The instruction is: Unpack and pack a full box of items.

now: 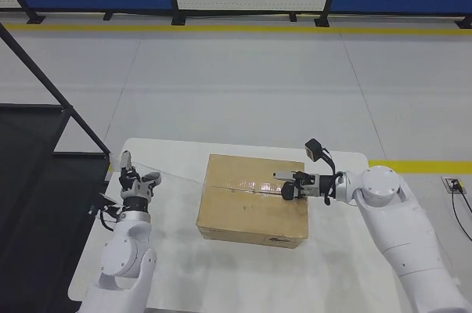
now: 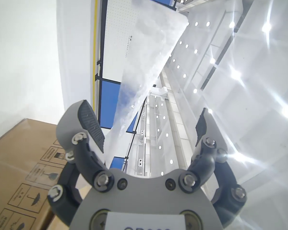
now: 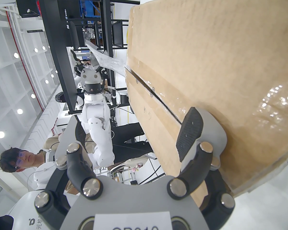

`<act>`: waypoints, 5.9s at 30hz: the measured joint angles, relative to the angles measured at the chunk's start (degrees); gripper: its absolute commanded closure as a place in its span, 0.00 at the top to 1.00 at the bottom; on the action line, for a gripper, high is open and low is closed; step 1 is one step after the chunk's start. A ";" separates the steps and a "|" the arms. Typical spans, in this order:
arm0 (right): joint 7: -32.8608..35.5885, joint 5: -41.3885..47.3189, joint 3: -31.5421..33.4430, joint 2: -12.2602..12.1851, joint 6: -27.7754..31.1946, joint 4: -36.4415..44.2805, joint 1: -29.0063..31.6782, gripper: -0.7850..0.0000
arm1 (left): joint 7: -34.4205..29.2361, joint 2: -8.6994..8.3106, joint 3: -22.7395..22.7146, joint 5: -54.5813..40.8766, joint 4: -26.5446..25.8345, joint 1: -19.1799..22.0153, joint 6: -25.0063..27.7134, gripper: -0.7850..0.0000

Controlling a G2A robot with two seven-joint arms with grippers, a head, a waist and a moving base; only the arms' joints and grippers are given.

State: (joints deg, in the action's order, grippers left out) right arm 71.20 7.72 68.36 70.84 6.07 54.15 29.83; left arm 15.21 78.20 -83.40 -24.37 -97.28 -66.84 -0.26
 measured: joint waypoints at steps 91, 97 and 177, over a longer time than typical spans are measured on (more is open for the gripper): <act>-13.68 2.29 13.34 -6.99 3.91 26.82 20.29 1.00 | -10.36 3.54 3.60 10.90 -11.07 0.81 -4.45 1.00; -13.66 3.18 13.44 -7.00 4.59 26.76 20.61 1.00 | -11.10 2.96 -2.86 9.19 -11.65 -4.86 -3.79 1.00; -36.01 -35.96 -1.15 -5.42 -2.13 28.20 11.85 1.00 | -16.15 2.51 -2.74 9.71 -12.95 -9.27 -6.02 1.00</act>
State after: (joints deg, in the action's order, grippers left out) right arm 35.19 -28.23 67.21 65.42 3.95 82.34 41.67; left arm -0.94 80.71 -86.14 -14.66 -110.23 -76.11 -6.28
